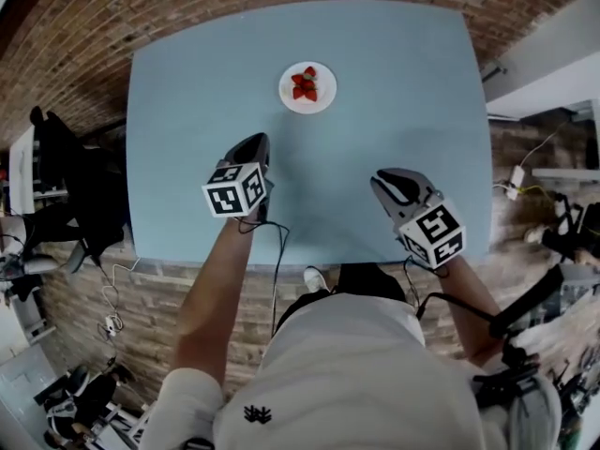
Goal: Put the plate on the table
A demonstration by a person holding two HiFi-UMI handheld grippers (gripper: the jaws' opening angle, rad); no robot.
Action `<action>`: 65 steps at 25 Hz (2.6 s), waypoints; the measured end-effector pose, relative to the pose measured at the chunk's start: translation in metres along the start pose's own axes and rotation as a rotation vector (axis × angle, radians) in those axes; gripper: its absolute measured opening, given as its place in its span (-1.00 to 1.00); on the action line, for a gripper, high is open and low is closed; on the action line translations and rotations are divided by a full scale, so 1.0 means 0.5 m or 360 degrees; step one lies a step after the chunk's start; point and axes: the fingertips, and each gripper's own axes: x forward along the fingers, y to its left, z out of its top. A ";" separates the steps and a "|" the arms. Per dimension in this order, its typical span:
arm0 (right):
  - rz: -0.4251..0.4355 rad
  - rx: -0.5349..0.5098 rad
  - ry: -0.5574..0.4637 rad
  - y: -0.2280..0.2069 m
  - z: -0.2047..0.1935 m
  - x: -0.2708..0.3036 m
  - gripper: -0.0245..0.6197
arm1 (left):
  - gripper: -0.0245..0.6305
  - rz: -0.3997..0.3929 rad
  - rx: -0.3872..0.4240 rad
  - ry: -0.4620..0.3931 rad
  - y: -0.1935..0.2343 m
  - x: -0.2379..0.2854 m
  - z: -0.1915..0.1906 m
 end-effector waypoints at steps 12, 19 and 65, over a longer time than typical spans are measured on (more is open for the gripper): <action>0.0001 -0.0231 -0.0083 0.277 0.016 -0.071 -0.90 | -0.92 -0.0384 -0.0009 -0.0225 -0.125 -0.423 -0.137; -0.0021 -0.0363 -0.0134 0.439 0.008 -0.158 -0.90 | -0.92 -0.0525 -0.0117 -0.0370 -0.176 -0.634 -0.193; -0.0015 -0.0540 -0.0201 0.685 -0.015 -0.263 -0.90 | -0.92 -0.0626 0.0036 -0.0449 -0.235 -0.896 -0.314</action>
